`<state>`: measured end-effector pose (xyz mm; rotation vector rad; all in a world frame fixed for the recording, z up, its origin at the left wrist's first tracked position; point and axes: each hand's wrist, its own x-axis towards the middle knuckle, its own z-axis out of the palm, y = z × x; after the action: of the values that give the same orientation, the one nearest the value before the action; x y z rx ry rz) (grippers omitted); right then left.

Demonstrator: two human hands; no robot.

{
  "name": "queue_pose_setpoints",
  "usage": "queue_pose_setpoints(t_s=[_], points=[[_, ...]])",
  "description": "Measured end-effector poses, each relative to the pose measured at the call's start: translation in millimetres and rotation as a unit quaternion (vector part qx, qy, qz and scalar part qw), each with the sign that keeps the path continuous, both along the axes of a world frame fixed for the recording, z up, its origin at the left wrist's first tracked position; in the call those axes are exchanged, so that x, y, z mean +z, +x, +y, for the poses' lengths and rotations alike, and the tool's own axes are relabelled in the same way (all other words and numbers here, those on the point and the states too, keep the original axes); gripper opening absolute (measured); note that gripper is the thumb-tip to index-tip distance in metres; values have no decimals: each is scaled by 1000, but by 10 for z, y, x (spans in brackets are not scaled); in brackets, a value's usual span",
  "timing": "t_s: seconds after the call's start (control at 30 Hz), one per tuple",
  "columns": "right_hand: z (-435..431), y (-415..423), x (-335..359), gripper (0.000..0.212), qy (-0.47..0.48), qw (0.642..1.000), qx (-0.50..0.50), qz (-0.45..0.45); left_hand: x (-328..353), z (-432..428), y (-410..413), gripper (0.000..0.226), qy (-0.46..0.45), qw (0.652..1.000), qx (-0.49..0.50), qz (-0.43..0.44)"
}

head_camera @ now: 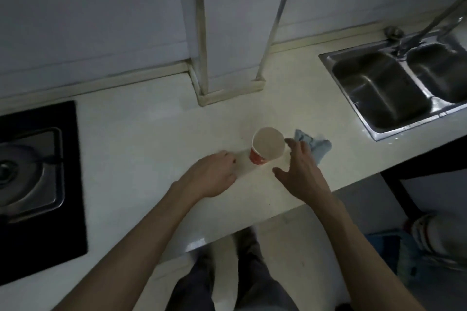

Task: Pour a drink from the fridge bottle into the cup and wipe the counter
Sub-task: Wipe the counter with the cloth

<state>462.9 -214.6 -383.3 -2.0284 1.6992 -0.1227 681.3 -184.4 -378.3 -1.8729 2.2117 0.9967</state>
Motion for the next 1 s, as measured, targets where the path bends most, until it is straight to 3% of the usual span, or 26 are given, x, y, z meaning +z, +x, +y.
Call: queue_pose_setpoints(t_s=[0.13, 0.27, 0.43, 0.6, 1.0], points=[[-270, 48, -206, 99, -8, 999, 26, -42, -151, -58, -224, 47, 14, 997, 66, 27], [-540, 3, -405, 116, -6, 996, 84, -28, -212, -157, -437, 63, 41, 987, 138, 71], [-648, -20, -475, 106, -9, 987, 161, -25, -309, -211, -652, 61, 62, 961, 232, 138], [-593, -33, -524, 97, -39, 985, 166, -26, -393, -161, -831, 64, 40, 936, 292, 190], [-755, 741, -290, 100, -39, 973, 221, -53, -218, -202, -175, 51, -2, 922, 343, 181]])
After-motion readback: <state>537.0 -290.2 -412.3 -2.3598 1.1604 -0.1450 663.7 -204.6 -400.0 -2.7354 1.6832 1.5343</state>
